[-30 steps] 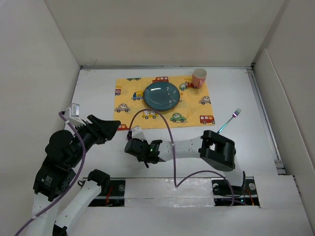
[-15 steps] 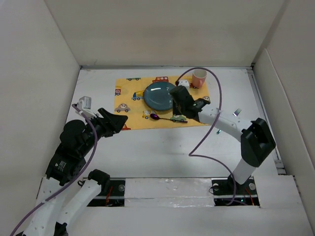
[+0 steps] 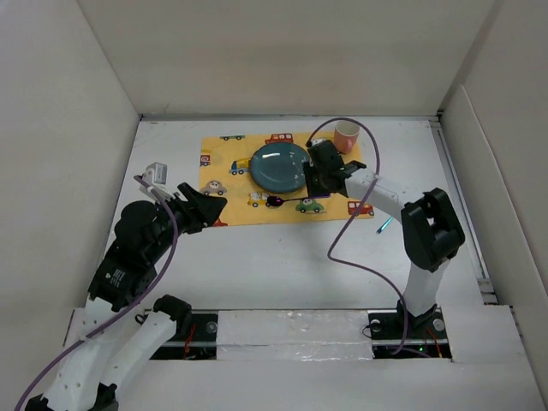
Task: Set the dinner table for one person
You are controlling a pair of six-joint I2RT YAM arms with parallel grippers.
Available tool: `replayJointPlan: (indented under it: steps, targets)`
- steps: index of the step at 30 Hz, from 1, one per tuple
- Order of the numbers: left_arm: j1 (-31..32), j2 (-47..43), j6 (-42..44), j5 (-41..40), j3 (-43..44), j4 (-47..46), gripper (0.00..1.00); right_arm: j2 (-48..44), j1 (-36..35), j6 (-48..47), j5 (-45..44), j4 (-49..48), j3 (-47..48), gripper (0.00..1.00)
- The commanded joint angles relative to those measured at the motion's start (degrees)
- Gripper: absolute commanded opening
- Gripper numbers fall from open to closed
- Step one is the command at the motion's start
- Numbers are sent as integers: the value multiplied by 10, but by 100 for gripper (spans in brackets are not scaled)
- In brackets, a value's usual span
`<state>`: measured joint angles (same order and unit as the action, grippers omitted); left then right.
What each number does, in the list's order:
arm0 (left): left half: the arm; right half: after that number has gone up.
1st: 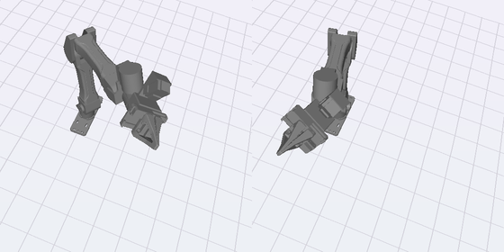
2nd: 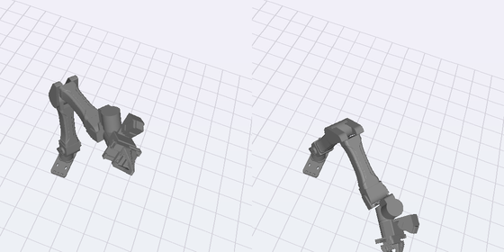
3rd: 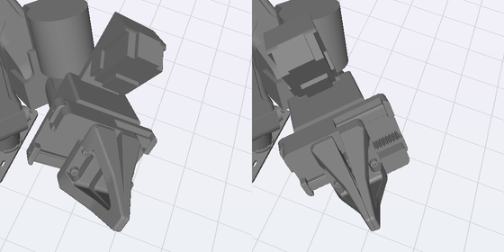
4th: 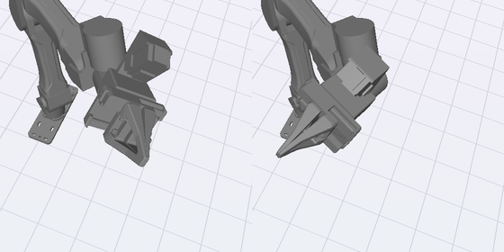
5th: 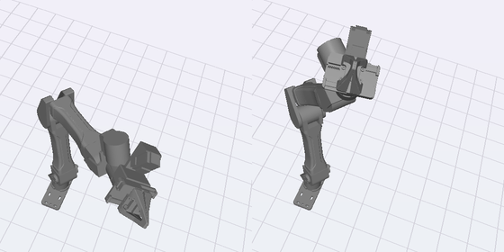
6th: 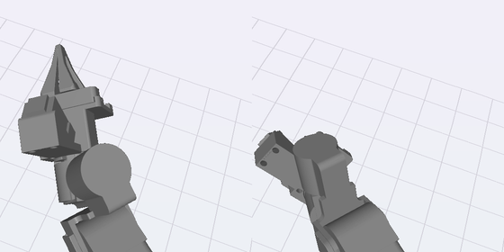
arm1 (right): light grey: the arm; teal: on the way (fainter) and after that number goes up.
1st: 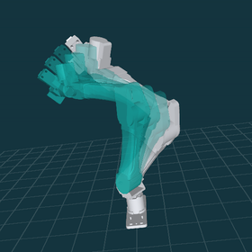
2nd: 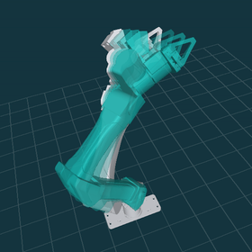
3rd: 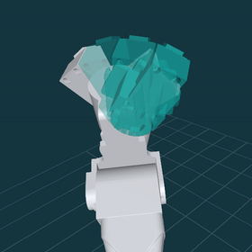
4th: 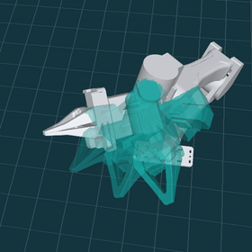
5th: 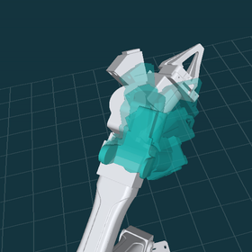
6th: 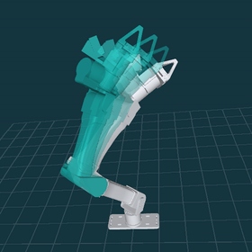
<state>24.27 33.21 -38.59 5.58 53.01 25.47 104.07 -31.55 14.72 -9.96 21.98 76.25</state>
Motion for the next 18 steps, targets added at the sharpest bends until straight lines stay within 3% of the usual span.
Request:
replayJointPlan:
  steps: [1,9,14,18]
  targets:
    - [-2,12,11,-2,0,-32,50,39,1,-49,58,-18,40,40]
    - [-2,5,4,-8,-2,-25,50,91,40,-37,86,-20,74,43]
    - [-2,-3,-3,-12,-10,-18,50,83,76,21,79,-44,52,31]
    - [-2,-6,-11,-11,-15,-19,50,113,82,36,56,-4,74,19]
